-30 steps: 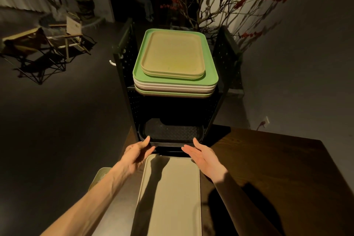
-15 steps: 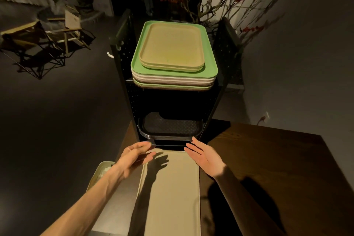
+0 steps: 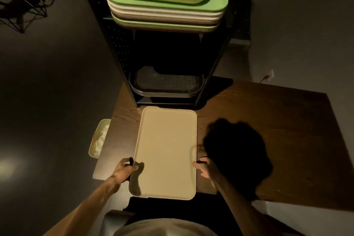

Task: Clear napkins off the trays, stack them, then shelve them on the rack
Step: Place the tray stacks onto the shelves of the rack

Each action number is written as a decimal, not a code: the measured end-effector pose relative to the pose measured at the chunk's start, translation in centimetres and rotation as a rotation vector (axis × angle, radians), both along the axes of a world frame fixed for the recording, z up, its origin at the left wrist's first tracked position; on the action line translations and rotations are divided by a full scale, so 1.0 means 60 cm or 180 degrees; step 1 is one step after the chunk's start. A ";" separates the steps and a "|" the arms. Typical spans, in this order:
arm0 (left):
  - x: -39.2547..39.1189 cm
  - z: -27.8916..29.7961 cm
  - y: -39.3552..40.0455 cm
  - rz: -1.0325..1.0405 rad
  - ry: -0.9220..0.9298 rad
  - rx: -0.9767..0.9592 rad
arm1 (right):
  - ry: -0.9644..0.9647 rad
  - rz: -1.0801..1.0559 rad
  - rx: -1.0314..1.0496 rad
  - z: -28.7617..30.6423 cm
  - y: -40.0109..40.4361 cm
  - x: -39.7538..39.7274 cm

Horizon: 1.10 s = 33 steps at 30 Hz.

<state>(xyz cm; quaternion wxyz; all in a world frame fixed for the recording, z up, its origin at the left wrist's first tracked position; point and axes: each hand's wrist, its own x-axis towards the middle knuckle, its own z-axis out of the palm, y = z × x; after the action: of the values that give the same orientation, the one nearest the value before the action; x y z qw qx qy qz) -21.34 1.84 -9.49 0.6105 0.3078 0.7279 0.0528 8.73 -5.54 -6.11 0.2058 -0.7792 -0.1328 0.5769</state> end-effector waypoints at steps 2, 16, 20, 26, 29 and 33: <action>-0.001 -0.002 -0.015 -0.0066 0.0026 -0.0127 | 0.0098 -0.0036 -0.0058 -0.007 -0.029 -0.010; 0.000 0.006 -0.017 -0.0386 0.0134 -0.0247 | 0.0032 0.0657 -0.0194 -0.085 -0.075 0.013; -0.010 0.030 -0.004 -0.0594 -0.0034 -0.0190 | -0.0048 0.0893 0.0084 0.008 -0.053 0.014; -0.024 0.086 0.012 -0.0639 -0.0580 -0.0203 | 0.0091 0.1053 0.0429 0.045 -0.038 0.036; -0.026 0.114 0.023 -0.0740 -0.0747 -0.0135 | -0.0019 0.0947 0.0585 0.063 -0.028 0.043; -0.029 0.162 0.025 -0.1127 -0.0986 -0.0026 | -0.0089 0.1127 0.0664 0.091 -0.026 0.057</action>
<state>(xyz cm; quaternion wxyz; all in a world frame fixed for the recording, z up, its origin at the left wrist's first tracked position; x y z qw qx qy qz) -23.09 3.33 0.25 0.7158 0.4165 0.5604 -0.0114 12.12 -7.11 -0.64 0.1790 -0.7261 -0.3295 0.5763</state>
